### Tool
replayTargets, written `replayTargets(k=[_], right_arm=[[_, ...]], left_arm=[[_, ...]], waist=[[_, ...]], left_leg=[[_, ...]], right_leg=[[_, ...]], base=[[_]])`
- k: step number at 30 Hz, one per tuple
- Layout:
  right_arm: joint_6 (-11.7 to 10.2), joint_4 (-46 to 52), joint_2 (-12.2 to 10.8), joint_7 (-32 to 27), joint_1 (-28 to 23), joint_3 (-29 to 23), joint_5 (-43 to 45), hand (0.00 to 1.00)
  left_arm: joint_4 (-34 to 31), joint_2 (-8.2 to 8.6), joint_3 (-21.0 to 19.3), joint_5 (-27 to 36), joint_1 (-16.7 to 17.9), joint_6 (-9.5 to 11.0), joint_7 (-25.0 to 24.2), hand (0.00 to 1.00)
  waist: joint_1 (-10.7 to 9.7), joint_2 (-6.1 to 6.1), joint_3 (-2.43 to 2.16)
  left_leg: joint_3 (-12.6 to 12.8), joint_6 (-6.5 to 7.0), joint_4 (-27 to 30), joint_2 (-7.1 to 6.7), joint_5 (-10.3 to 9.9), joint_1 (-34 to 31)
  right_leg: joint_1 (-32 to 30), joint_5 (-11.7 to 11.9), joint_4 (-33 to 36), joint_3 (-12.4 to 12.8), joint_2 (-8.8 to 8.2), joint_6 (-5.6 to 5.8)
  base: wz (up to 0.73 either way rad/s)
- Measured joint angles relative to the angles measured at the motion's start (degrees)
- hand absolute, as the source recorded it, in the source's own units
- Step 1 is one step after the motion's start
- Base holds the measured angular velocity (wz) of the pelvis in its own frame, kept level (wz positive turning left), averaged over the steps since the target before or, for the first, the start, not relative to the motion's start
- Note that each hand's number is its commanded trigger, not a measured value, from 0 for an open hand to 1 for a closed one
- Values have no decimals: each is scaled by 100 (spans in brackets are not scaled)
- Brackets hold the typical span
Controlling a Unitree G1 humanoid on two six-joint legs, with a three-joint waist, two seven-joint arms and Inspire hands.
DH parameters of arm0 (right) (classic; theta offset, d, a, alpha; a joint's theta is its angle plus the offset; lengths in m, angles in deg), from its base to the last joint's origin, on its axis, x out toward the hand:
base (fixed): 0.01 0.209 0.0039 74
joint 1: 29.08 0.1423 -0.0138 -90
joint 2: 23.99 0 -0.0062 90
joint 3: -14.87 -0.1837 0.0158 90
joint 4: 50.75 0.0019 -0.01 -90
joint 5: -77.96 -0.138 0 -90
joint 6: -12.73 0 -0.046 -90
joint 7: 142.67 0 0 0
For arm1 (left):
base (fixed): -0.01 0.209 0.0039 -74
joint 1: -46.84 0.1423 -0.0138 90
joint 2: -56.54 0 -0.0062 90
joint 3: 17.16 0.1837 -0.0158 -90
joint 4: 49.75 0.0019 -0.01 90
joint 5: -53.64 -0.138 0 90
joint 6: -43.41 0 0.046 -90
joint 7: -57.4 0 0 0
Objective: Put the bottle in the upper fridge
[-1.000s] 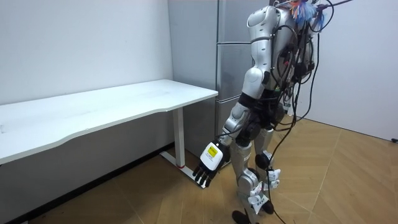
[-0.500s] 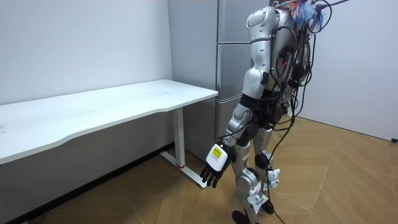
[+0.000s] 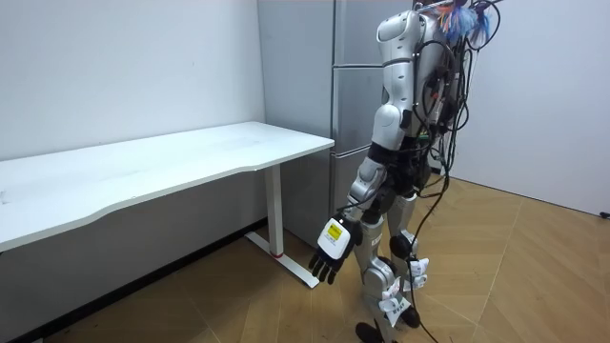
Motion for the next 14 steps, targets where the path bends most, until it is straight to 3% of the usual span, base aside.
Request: replayTargets(k=[14], right_arm=[[167,-684,-8,737,215,-4,-344,0]], left_arm=[[62,1,98,-47,-14,-120,-184,0]], waist=[[103,-10,12]], left_leg=[[-122,-12,73,0,-11,-27]], right_leg=[[67,0,-2,-115,-14,-1]], base=[[5]])
